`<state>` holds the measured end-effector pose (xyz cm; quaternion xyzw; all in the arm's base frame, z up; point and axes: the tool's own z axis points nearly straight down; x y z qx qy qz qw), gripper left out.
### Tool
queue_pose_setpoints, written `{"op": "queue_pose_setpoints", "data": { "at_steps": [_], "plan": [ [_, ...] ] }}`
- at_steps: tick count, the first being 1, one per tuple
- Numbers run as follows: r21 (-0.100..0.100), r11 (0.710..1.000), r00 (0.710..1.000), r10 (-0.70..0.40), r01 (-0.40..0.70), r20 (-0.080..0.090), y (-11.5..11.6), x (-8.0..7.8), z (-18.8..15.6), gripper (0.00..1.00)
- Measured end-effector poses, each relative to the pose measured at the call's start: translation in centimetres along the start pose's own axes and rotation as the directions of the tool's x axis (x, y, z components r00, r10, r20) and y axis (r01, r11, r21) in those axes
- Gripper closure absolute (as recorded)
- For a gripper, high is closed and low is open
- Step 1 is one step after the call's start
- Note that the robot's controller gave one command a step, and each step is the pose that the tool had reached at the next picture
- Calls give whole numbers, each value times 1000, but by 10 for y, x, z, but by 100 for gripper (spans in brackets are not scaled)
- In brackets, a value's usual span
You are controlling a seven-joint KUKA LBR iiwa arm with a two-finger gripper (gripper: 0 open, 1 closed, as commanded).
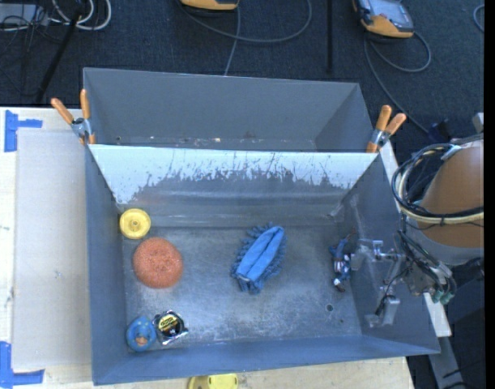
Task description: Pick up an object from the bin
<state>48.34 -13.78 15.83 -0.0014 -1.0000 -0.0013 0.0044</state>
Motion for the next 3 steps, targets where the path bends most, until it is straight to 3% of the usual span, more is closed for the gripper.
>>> {"op": "queue_pose_setpoints", "data": {
  "at_steps": [1, 2, 3],
  "plan": [
    [2, 1000, 1000, -5, 5, 8, 1, -2, -4, 0],
    [9, 960, 960, -280, 280, 16, -14, -39, 50, 0],
    [9, 861, 861, -508, 508, 13, -5, -102, 50, 0]
  ]
}}
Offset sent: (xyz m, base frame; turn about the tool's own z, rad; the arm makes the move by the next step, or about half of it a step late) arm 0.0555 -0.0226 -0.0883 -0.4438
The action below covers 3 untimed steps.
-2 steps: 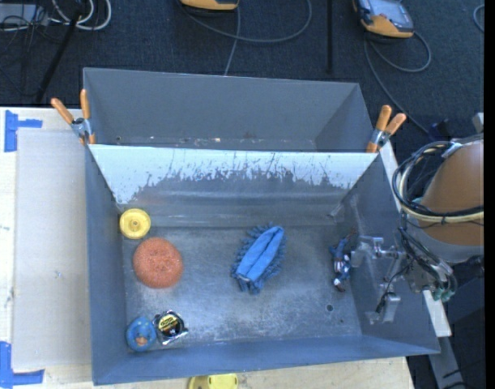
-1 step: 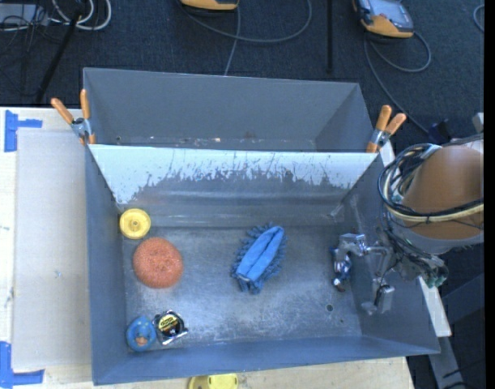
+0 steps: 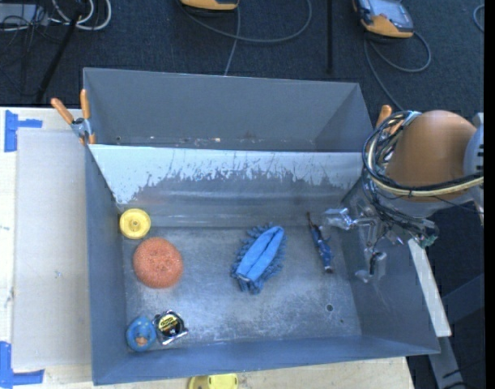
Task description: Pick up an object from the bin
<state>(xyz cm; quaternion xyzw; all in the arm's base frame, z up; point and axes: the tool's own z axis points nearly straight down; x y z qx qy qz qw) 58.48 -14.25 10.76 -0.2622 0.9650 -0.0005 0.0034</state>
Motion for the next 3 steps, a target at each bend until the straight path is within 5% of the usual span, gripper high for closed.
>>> {"op": "queue_pose_setpoints", "data": {
  "at_steps": [1, 2, 3],
  "plan": [
    [-3, 994, 994, -109, 109, -3, -7, 7, -7, 0],
    [-9, 963, 963, -271, 271, -3, 12, -42, 41, 0],
    [-12, 931, 931, -366, 366, 6, -15, -25, 38, 100]
  ]
}}
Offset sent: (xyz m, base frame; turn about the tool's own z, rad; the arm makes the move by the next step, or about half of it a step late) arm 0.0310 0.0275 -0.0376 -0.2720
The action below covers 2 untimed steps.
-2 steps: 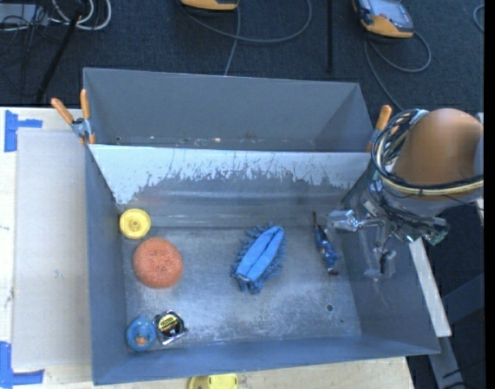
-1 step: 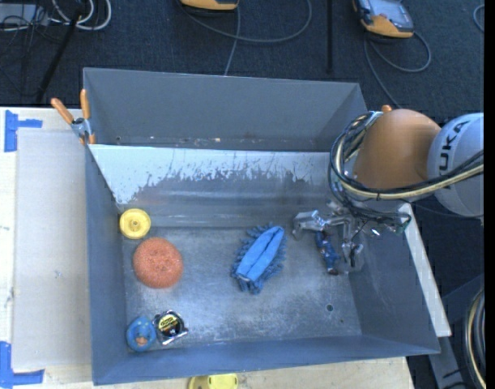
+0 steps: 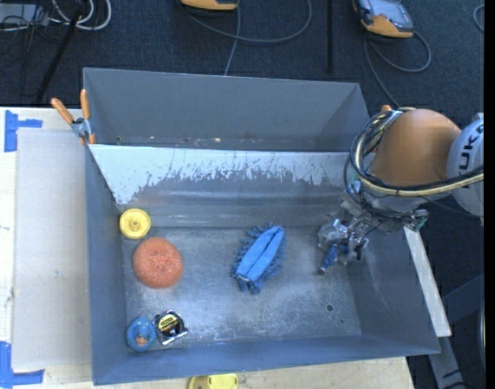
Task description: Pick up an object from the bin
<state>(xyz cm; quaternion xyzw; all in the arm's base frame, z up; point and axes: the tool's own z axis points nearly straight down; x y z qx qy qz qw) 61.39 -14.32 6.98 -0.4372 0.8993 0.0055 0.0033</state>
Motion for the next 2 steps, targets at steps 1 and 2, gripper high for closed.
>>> {"op": "queue_pose_setpoints", "data": {
  "at_steps": [1, 2],
  "plan": [
    [0, 1000, 1000, 0, 0, 0, 0, 0, 0, 100],
    [0, 1000, 1000, 0, 0, -1, 0, 0, 0, 100]
  ]
}}
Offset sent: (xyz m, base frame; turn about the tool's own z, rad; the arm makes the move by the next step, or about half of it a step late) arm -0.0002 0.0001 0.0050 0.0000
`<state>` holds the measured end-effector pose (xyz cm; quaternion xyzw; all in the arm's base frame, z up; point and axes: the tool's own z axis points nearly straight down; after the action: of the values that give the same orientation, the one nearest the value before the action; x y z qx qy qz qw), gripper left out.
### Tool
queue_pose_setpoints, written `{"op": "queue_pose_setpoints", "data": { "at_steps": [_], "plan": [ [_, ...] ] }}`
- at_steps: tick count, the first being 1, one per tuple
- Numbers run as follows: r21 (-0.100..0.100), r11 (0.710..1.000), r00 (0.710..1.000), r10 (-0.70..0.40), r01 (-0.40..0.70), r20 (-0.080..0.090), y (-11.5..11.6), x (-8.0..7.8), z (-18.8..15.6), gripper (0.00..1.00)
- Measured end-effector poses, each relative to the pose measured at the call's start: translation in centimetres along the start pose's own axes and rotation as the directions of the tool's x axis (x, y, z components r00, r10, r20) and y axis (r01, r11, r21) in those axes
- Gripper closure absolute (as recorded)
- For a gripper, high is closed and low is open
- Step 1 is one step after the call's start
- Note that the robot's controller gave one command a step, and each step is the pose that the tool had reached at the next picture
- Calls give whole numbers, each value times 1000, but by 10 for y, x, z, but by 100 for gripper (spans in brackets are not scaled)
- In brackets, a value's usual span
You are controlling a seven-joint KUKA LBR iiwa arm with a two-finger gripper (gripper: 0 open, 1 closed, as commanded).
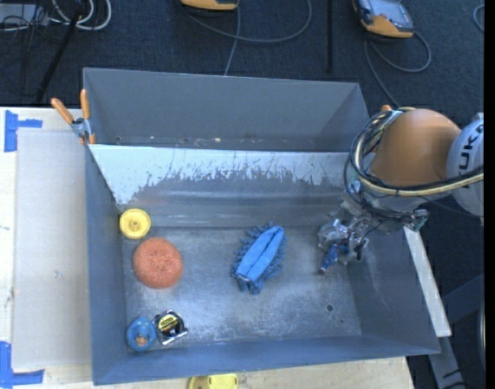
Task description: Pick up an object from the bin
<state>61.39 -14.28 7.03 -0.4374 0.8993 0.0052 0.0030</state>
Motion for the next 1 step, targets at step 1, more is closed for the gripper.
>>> {"op": "queue_pose_setpoints", "data": {
  "at_steps": [1],
  "plan": [
    [-1, 1000, 1000, -2, 2, -4, 1, 1, -5, 100]
  ]
}}
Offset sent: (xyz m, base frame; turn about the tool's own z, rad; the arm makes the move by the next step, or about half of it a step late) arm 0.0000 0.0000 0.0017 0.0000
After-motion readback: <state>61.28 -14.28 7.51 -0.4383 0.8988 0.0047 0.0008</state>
